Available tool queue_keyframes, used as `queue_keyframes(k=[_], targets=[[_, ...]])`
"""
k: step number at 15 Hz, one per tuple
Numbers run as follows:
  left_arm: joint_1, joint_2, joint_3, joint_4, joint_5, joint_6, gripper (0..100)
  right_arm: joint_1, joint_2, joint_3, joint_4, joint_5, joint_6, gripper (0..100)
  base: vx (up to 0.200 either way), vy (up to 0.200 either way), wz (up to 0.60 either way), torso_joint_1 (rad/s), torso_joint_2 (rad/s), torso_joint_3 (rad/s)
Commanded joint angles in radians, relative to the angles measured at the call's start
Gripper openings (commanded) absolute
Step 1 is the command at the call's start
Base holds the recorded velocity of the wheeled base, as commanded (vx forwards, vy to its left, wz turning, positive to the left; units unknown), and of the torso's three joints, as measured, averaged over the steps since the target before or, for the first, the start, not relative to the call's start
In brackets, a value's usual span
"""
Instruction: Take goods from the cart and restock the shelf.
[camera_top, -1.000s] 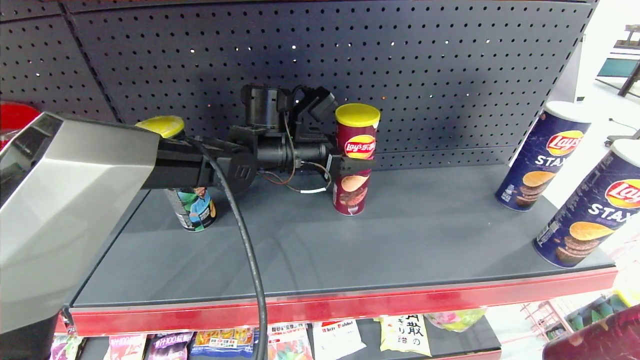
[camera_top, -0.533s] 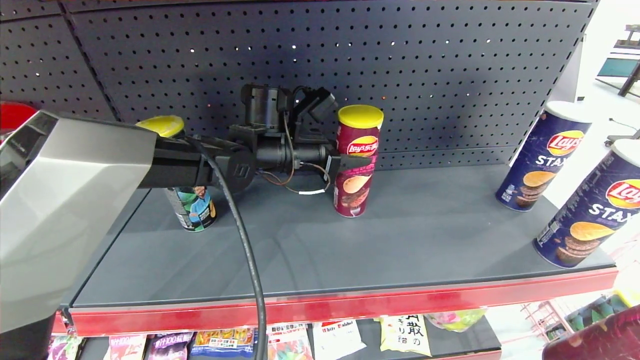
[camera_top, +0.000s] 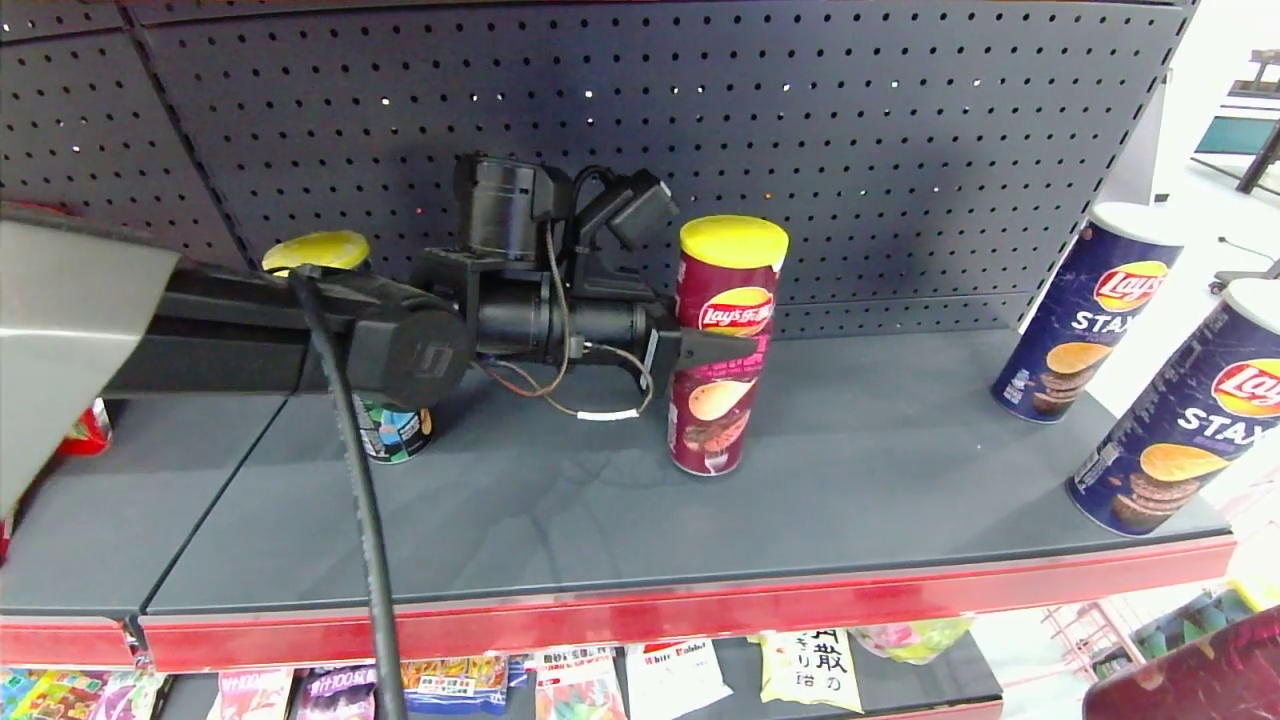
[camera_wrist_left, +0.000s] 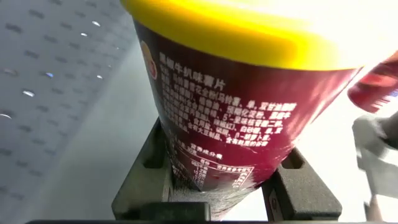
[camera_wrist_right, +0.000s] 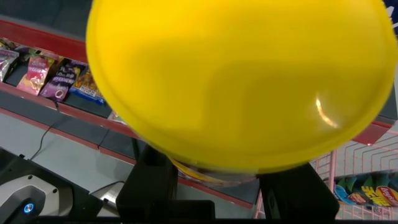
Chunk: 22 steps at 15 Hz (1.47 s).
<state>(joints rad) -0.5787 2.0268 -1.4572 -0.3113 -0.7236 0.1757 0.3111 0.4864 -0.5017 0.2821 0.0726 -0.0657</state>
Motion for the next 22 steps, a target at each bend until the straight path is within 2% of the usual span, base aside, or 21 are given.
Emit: queue_keyframes(k=[1, 4, 7, 22], targets=[[-0.013, -0.1, 0.109, -0.003, 0.003, 0.005, 0, 0.0, 0.001, 0.0, 0.0, 0.001, 0.0, 0, 0.0, 0.0, 0.0, 0.0, 0.0, 0.0], [-0.02, -0.126, 0.207, -0.069, 0.004, 0.01, 0, 0.002, 0.003, 0.0, 0.0, 0.001, 0.0, 0, 0.0, 0.0, 0.0, 0.0, 0.0, 0.0], [-0.02, -0.117, 0.258, -0.161, 0.007, 0.002, 0, 0.002, 0.003, 0.0, 0.0, 0.001, 0.0, 0, 0.0, 0.0, 0.0, 0.0, 0.0, 0.0], [-0.058, -0.126, 0.33, -0.169, 0.01, 0.001, 0, 0.002, 0.02, -0.003, 0.0, 0.001, 0.0, 0, 0.0, 0.0, 0.0, 0.0, 0.0, 0.0]])
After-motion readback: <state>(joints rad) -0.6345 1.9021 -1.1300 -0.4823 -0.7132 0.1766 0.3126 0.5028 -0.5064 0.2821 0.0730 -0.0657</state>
